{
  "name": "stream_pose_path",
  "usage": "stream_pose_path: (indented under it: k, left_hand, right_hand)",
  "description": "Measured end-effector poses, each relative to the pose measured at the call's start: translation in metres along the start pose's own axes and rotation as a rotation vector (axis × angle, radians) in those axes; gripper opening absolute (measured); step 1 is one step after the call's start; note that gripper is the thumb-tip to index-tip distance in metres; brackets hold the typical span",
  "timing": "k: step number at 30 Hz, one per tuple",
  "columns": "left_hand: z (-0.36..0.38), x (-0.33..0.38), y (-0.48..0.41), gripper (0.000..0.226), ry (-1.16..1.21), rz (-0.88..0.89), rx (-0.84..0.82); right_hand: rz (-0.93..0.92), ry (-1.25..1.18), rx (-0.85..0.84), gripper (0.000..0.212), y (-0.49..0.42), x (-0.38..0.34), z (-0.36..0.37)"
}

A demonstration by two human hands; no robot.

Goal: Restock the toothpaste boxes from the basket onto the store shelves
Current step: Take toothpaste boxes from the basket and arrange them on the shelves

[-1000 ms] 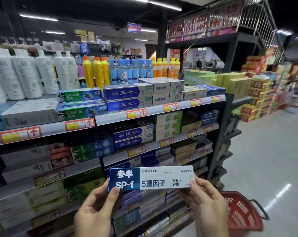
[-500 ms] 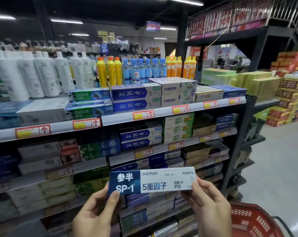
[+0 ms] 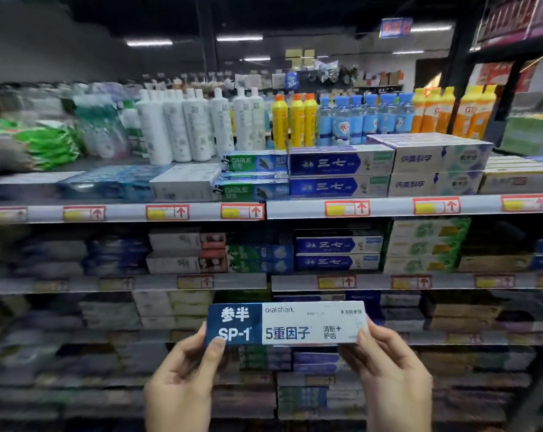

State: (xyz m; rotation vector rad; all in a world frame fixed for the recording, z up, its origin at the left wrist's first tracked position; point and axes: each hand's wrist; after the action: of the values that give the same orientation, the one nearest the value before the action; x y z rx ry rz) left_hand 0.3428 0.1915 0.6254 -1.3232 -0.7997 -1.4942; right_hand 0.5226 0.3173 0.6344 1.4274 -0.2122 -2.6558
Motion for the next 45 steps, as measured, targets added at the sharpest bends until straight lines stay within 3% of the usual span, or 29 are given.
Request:
stream_pose_path:
  k: [9,29,35,45]
  left_hand:
    - [-0.058,0.000,-0.043,0.021,0.025,0.038,0.073]
    - [-0.257,0.042,-0.150,0.021,0.083,-0.065,0.100]
    - [-0.286,0.047,-0.158,0.040,0.040,-0.086,0.120]
    - [-0.291,0.058,-0.175,0.024,0.075,-0.085,0.189]
  right_hand:
    - [0.047,0.077,-0.137,0.013,0.026,0.036,0.055]
    - [0.067,0.161,-0.242,0.009,0.158,0.150,0.201]
    - [0.107,0.159,-0.260,0.007,0.174,0.172,0.216]
    - [0.148,0.166,-0.335,0.010,0.158,0.188,0.244]
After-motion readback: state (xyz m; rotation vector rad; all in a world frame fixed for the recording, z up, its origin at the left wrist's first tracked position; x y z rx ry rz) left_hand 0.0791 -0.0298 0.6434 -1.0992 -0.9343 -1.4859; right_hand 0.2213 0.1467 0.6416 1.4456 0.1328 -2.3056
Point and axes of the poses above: each hand's wrist, its own y-axis away from the middle knuckle, its own z-axis out of the palm, x = y × z, and after that the axes turned 1 degree about z, right-handed
